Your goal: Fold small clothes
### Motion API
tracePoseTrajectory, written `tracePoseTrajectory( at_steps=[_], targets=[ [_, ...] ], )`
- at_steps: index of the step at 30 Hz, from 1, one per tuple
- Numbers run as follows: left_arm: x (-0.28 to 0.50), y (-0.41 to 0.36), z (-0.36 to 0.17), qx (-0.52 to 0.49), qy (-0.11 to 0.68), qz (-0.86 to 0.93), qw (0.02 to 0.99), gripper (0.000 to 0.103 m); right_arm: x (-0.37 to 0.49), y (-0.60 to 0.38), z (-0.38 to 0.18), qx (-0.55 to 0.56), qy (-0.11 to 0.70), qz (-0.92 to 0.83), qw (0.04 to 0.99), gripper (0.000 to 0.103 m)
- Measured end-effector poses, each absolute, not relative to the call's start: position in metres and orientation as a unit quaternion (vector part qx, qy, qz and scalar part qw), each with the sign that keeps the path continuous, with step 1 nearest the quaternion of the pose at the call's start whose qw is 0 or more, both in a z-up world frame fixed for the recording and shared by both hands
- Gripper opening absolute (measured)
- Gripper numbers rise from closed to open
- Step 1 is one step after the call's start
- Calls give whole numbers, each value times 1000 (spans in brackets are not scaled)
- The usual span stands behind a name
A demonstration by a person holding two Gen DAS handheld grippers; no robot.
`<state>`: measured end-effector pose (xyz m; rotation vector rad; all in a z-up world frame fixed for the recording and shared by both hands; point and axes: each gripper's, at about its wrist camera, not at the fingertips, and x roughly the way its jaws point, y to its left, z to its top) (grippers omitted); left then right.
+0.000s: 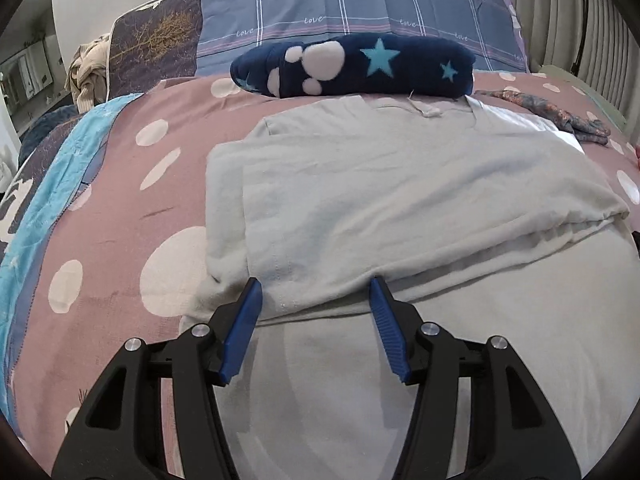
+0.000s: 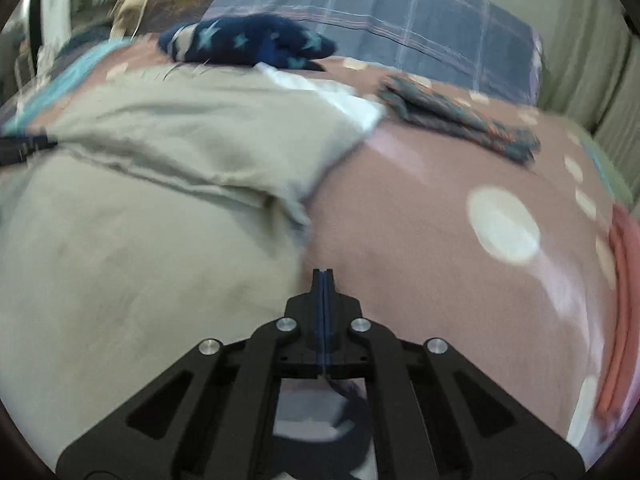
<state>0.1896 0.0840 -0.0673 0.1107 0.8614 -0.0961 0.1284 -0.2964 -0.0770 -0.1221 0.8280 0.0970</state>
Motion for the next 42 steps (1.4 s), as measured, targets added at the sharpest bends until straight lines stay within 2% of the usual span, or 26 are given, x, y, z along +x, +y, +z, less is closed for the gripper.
tracePoseTrajectory(
  at_steps=[4,8,10,11,12,15,20,24,28,29,31,34,42],
  targets=[
    [190,91,-55,54,404,-32,912,57,134,-309,-60,25,393,88,915,4],
    [203,105,-43,31,402,-7,915,57,152,-285,-43,35,349,128,928,4],
    [214,107,-52,34,419,-6,907,57,165,-278,-54,50,369,135,918,13],
    [220,105,-63,52,432,1,900,59,179,-274,-73,51,414,118,901,13],
    [225,103,-78,83,437,10,895,69,185,-272,-86,49,440,112,889,10],
    [225,119,-75,35,439,6,898,71,178,-277,-89,57,441,119,888,6],
    [205,118,-65,40,426,3,904,71,141,-283,-88,31,437,125,890,5],
    [154,127,-54,46,416,-32,908,71,104,-306,-90,93,441,140,882,11],
    [110,150,-63,36,442,-50,895,73,64,-316,-95,133,443,146,874,17],
    [100,156,-67,21,452,-59,890,73,58,-317,-95,143,445,150,871,19],
    [72,172,-72,-22,455,-83,886,75,44,-320,-95,171,448,163,863,34],
    [39,181,-74,-40,452,-112,884,75,20,-314,-92,172,453,167,859,42],
    [-42,200,-78,-91,430,-188,878,75,-65,-317,-94,204,454,184,847,43]
  ],
)
